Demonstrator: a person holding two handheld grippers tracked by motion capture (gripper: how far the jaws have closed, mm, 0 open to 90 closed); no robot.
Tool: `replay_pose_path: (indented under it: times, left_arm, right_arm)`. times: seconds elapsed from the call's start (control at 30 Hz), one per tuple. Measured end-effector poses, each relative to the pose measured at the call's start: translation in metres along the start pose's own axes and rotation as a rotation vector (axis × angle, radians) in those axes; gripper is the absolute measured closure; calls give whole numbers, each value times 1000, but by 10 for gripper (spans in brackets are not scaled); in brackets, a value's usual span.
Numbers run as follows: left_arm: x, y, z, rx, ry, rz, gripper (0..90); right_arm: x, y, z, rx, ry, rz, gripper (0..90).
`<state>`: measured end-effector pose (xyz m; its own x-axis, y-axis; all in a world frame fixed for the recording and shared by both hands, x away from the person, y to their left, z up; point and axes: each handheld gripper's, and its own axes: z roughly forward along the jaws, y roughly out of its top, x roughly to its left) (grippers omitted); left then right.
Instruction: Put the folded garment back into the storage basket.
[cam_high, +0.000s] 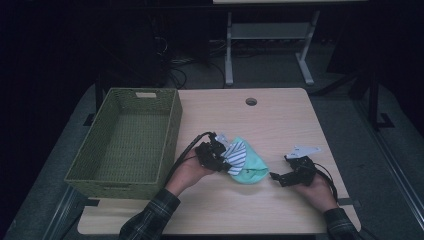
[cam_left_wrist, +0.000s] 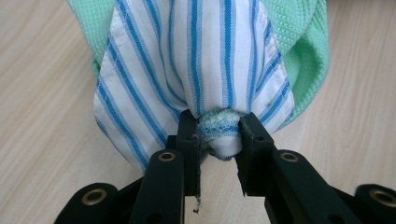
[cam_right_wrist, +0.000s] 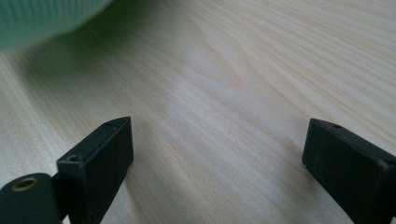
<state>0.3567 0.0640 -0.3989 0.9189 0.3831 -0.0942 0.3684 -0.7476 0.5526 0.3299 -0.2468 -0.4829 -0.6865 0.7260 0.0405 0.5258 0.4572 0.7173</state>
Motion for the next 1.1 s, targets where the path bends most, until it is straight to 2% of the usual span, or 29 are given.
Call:
replay_pose_path:
  times: [0.07, 0.17, 0.23, 0.57, 0.93, 1.1]
  left_arm:
    - [1, 2, -6, 9, 3, 8, 731]
    - [1, 5, -13, -6, 4, -9, 731]
    - [2, 6, -18, 4, 11, 1, 731]
    - [7, 11, -48, -1, 27, -3, 730]
    - [17, 11, -86, -16, 82, -16, 730]
    - [24, 7, -106, -36, 125, -44, 730]
  right_arm:
    - [0, 0, 0, 0, 0, 0, 82]
    - [0, 0, 0, 0, 0, 0, 82]
    - [0, 0, 0, 0, 0, -1, 82]
    - [0, 0, 0, 0, -1, 1, 82]
    - [0, 0, 0, 0, -3, 4, 82]
    - [0, 0, 0, 0, -4, 5, 82]
